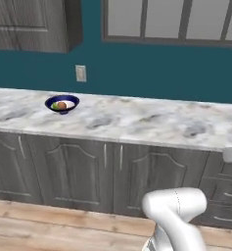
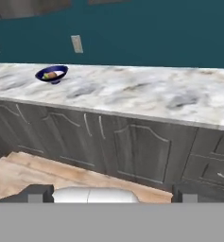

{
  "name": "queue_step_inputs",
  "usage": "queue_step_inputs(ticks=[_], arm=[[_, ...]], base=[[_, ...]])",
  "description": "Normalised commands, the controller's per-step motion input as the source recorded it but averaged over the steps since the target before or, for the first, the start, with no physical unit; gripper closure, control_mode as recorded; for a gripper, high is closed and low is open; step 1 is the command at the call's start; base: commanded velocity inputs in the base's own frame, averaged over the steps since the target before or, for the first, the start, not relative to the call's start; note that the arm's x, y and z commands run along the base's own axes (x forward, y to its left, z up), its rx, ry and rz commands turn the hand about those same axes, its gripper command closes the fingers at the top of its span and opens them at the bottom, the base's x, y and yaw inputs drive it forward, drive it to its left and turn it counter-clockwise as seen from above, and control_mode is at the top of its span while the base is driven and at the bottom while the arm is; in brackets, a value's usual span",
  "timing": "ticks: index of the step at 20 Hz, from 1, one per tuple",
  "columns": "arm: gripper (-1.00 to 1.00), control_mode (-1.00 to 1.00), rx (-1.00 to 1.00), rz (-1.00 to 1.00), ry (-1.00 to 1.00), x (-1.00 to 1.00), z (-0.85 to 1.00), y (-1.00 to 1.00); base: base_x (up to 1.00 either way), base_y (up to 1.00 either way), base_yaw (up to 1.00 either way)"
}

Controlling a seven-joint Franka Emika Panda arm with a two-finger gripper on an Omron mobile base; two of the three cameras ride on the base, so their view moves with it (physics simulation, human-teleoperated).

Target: Place the bowl with the onion and lemon wedge on the top shelf of the fridge. Place the bowl with the chicken drumsticks on the second highest shelf of the fridge.

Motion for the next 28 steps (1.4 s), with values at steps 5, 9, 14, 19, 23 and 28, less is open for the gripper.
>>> queue_step_inputs(ticks=[5,9,14,19,23,28], arm=[[-1.0,1.0,0.0,0.0,0.0,0.0,0.0,0.0],[-1.0,1.0,0.0,0.0,0.0,0.0,0.0,0.0],[-1.0,1.0,0.0,0.0,0.0,0.0,0.0,0.0],[-1.0,1.0,0.0,0.0,0.0,0.0,0.0,0.0],[-1.0,1.0,0.0,0.0,0.0,0.0,0.0,0.0],[-1.0,-1.0,0.0,0.0,0.09,0.57,-0.27,0.08]], base=[[1.0,1.0,-0.36],[1.0,1.0,-0.36],[0.92,1.0,-0.4],[0.6,0.91,-0.32],[0.0,0.39,-0.06],[0.0,0.05,0.0]])
